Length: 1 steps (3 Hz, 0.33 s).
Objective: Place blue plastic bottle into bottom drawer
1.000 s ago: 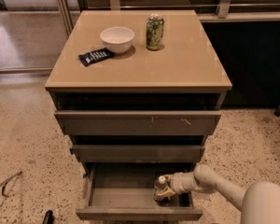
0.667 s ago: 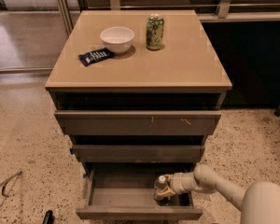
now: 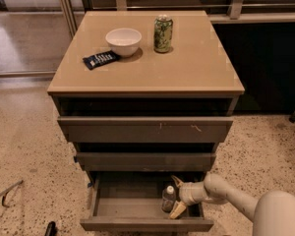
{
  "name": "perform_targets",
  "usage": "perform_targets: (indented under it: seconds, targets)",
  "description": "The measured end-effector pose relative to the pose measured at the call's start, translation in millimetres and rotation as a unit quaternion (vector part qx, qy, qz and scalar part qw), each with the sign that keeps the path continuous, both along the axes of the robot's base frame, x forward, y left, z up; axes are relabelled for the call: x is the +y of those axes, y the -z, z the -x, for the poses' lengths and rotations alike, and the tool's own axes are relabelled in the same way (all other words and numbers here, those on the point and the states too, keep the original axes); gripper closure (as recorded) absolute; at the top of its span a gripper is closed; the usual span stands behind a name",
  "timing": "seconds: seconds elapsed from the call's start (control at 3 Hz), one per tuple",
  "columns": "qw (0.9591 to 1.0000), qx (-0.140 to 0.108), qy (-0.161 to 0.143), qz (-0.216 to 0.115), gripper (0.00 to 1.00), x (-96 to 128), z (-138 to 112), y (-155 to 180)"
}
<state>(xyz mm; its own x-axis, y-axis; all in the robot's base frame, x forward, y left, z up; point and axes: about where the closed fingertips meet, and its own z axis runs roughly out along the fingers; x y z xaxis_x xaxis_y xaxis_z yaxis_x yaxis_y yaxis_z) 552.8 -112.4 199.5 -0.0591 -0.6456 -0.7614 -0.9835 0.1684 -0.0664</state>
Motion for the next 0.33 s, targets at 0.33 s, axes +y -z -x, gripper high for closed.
perform_targets:
  seconds: [0.33]
  targets:
    - [1.0000,0.000,0.000,0.000,0.00,0.0,0.0,0.0]
